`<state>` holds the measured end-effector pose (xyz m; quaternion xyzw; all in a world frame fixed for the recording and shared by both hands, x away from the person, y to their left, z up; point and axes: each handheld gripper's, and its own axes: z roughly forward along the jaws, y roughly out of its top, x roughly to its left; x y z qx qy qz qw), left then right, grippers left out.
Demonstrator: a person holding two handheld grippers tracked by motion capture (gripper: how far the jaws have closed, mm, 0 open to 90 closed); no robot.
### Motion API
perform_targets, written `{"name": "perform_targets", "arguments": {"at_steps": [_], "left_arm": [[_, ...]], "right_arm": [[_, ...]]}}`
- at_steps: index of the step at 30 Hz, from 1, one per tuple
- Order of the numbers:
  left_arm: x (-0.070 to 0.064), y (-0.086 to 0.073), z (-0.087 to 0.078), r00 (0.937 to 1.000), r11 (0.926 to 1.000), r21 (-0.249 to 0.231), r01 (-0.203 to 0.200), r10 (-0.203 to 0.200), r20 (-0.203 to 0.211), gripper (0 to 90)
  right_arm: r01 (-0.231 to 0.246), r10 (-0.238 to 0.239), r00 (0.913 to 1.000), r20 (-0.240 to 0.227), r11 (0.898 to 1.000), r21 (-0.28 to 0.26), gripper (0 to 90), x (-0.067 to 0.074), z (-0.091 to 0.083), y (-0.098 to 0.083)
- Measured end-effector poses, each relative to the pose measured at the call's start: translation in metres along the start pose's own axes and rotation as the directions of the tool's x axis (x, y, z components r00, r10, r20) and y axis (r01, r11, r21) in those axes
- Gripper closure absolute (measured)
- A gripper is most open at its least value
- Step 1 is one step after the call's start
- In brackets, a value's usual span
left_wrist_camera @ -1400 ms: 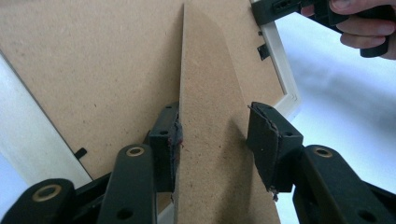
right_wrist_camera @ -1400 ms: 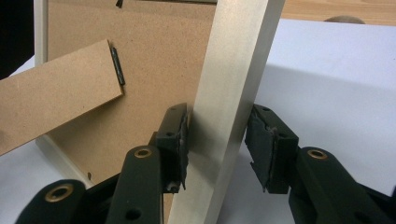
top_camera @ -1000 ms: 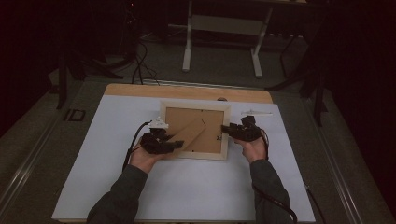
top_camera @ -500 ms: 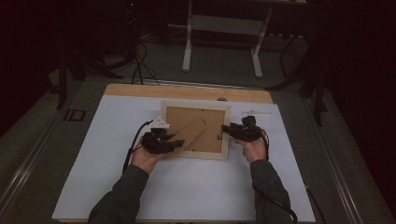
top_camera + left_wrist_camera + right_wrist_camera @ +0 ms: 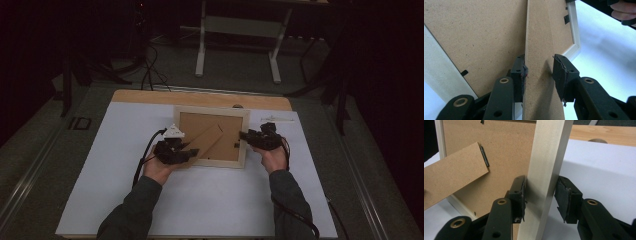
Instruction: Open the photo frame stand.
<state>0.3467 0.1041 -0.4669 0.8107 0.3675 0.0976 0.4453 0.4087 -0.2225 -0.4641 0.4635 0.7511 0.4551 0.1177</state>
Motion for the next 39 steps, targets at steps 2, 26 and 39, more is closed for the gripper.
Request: {"name": "perform_targets", "arguments": {"at_steps": [2, 26, 39], "left_arm": [[0.0, 0.0, 0.0, 1.0, 1.0, 0.001, -0.002, 0.002, -0.001, 65.0], [-0.002, 0.001, 0.005, 0.9978, 0.9992, 0.021, -0.032, 0.034, -0.058, 67.8], [-0.002, 0.001, 0.008, 0.9954, 0.9994, 0.02, -0.027, 0.029, -0.091, 69.5]], "right_arm": [[-0.002, 0.002, 1.0, -0.002, 1.0, 0.0, 60.6, 0.0, 0.0, 0.0], [0.065, -0.065, 0.9979, 0.003, 0.997, -0.045, 62.1, 0.006, -0.011, 0.008], [0.109, -0.107, 0.9937, 0.032, 0.993, -0.053, 62.3, 0.013, -0.012, 0.012]]}}
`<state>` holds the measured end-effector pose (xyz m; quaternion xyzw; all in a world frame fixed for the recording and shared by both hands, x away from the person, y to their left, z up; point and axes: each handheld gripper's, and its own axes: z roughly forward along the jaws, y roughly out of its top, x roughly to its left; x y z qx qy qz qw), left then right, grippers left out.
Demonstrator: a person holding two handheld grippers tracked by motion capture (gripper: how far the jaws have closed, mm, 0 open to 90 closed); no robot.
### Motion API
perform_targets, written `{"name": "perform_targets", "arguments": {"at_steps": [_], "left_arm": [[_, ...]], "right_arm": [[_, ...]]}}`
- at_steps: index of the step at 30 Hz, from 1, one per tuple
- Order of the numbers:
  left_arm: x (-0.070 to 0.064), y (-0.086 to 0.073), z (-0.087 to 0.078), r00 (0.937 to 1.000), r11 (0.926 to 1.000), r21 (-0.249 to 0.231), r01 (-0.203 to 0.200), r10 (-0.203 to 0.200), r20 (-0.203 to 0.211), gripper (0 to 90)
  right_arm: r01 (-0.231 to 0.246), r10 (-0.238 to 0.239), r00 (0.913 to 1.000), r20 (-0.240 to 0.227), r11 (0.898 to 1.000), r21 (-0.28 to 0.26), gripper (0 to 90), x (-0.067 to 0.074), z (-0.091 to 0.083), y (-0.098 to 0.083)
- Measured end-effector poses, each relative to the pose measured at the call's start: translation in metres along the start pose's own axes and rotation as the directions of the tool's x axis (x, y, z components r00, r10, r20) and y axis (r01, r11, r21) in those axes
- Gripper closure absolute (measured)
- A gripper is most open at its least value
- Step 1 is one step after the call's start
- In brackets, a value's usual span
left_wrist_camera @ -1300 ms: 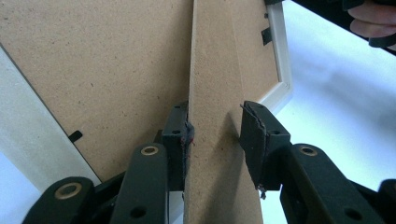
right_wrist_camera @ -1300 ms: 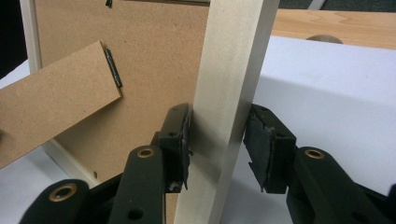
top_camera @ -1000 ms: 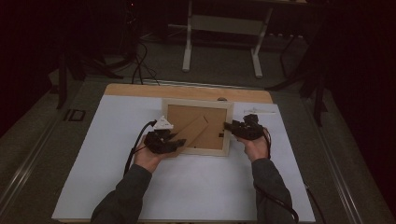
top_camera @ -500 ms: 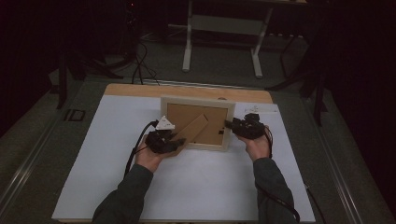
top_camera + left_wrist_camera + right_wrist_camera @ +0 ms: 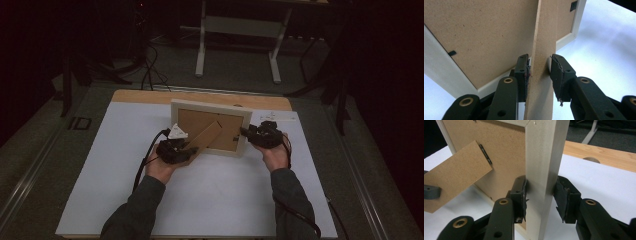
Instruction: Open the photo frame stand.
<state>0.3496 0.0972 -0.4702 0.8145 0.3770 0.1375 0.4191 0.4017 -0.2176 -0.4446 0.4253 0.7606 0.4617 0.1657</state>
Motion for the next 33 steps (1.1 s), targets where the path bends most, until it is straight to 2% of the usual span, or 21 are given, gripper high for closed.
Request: {"name": "perform_targets", "arguments": {"at_steps": [19, 33], "left_arm": [[-0.0031, -0.0007, 0.0045, 0.9993, 0.9999, 0.011, -0.006, 0.007, -0.036, 70.0], [-0.0019, -0.0016, 0.007, 0.9986, 0.9998, 0.02, 0.004, -0.003, -0.053, 69.6]], "right_arm": [[0.034, -0.033, 0.9992, 0.022, 0.999, -0.002, 61.8, 0.0058, -0.0033, 0.0019], [0.034, -0.034, 0.9994, -0.002, 0.999, -0.017, 61.1, 0.0068, -0.0081, -0.001]]}}
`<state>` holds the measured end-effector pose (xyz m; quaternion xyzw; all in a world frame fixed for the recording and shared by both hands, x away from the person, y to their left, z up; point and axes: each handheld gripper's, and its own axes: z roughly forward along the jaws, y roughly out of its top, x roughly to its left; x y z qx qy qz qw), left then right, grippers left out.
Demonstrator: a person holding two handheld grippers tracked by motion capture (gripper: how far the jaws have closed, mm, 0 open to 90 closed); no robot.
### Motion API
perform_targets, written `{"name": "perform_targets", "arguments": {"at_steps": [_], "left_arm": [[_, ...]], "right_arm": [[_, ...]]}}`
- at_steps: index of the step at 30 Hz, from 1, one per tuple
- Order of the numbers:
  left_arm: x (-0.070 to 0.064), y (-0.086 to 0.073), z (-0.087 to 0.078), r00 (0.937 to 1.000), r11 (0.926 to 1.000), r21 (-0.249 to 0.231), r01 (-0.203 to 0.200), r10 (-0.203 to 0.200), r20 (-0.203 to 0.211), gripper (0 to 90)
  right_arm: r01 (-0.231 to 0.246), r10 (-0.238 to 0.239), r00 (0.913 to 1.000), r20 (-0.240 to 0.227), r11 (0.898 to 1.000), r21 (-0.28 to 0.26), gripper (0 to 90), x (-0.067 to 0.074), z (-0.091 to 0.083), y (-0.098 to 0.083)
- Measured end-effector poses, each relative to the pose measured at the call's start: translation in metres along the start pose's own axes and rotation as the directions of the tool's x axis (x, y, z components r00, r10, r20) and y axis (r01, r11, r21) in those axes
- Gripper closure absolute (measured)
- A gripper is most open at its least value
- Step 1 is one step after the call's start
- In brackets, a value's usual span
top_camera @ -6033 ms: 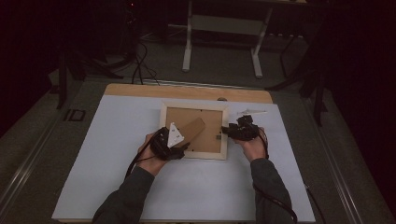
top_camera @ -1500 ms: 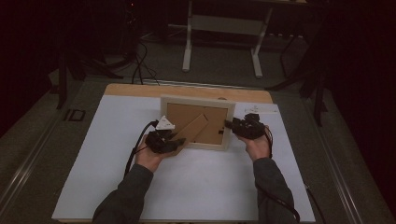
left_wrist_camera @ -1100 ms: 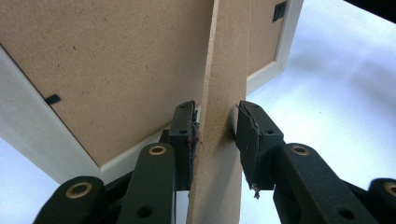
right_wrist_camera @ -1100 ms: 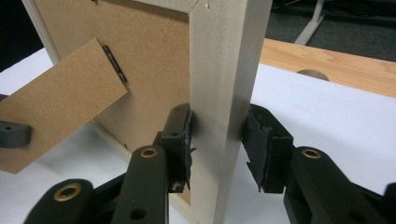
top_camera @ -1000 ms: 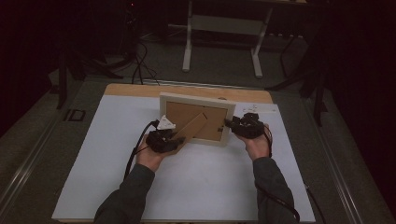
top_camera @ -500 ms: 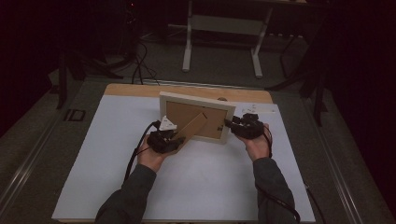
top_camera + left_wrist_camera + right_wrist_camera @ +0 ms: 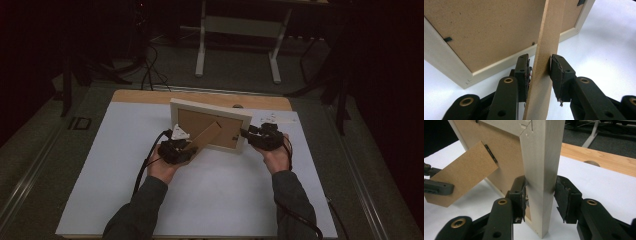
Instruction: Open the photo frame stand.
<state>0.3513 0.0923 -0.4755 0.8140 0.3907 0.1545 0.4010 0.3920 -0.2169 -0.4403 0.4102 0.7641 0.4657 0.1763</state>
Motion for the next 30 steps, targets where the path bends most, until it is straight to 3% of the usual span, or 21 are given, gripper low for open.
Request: {"name": "perform_targets", "arguments": {"at_steps": [12, 21, 30], "left_arm": [[-0.0033, -0.0017, 0.002, 0.9996, 0.9997, 0.01, -0.023, 0.024, -0.015, 70.5], [-0.007, -0.0009, 0.0006, 0.9996, 0.9995, -0.013, -0.029, 0.029, -0.001, 72.0], [-0.0083, -0.0027, -0.0003, 0.9992, 0.9992, -0.005, -0.04, 0.04, 0.0, 71.7]], "right_arm": [[0.004, -0.005, 0.9998, -0.017, 1.0, -0.028, 63.8, 0.0025, -0.0066, -0.002], [0.02, -0.021, 0.9991, -0.037, 1.0, -0.024, 63.9, 0.0002, -0.0068, -0.0023], [0.02, -0.02, 0.9993, -0.032, 1.0, -0.02, 52.8, -0.0024, -0.0038, 0.0009]]}}
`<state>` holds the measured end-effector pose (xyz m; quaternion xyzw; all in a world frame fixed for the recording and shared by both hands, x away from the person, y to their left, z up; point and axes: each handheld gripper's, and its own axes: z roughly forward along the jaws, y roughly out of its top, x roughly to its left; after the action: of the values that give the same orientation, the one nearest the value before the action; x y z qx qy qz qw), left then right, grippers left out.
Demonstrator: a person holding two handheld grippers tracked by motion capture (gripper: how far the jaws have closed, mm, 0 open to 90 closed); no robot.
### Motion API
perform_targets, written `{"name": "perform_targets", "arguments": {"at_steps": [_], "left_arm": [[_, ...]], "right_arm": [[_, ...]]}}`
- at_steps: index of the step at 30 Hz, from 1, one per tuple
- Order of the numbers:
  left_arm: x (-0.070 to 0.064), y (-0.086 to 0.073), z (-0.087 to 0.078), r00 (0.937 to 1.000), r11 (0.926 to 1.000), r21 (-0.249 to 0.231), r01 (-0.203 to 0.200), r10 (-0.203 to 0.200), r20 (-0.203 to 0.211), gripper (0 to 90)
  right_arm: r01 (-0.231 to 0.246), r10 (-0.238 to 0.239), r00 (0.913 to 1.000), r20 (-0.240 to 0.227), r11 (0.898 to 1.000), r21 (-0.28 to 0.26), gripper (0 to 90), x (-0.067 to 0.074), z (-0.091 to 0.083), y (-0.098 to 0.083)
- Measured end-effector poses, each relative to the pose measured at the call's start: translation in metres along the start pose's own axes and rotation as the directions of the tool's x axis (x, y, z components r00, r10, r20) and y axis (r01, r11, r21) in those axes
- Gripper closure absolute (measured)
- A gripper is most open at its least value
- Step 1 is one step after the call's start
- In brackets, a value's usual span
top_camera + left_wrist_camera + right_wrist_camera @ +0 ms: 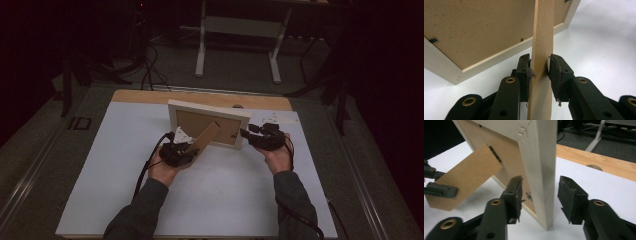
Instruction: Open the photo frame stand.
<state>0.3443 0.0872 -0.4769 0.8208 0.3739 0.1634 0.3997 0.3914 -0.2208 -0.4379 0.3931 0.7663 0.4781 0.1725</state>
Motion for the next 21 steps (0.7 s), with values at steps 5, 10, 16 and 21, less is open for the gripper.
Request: {"name": "perform_targets", "arguments": {"at_steps": [5, 10, 16, 21], "left_arm": [[0.0, -0.001, 0.001, 1.0, 1.0, -0.002, 0.002, -0.002, 0.0, 71.7], [0.0, -0.002, 0.001, 1.0, 1.0, 0.001, -0.002, 0.002, 0.0, 71.7], [-0.002, -0.003, 0.0, 0.9999, 0.9999, 0.008, -0.012, 0.012, -0.002, 72.0], [-0.003, -0.006, 0.002, 0.9998, 0.9997, 0.015, -0.02, 0.02, 0.001, 72.9]], "right_arm": [[0.036, -0.035, 0.999, -0.026, 0.999, 0.014, 47.5, 0.003, 0.006, 0.006], [0.035, -0.034, 0.9991, -0.026, 0.999, 0.011, 42.1, 0.003, 0.014, 0.009], [0.049, -0.049, 0.9984, -0.027, 0.999, 0.007, 47.6, 0.007, 0.017, 0.012], [0.06, -0.06, 0.9981, -0.017, 0.998, 0.007, 50.0, 0.011, 0.014, 0.009]]}}
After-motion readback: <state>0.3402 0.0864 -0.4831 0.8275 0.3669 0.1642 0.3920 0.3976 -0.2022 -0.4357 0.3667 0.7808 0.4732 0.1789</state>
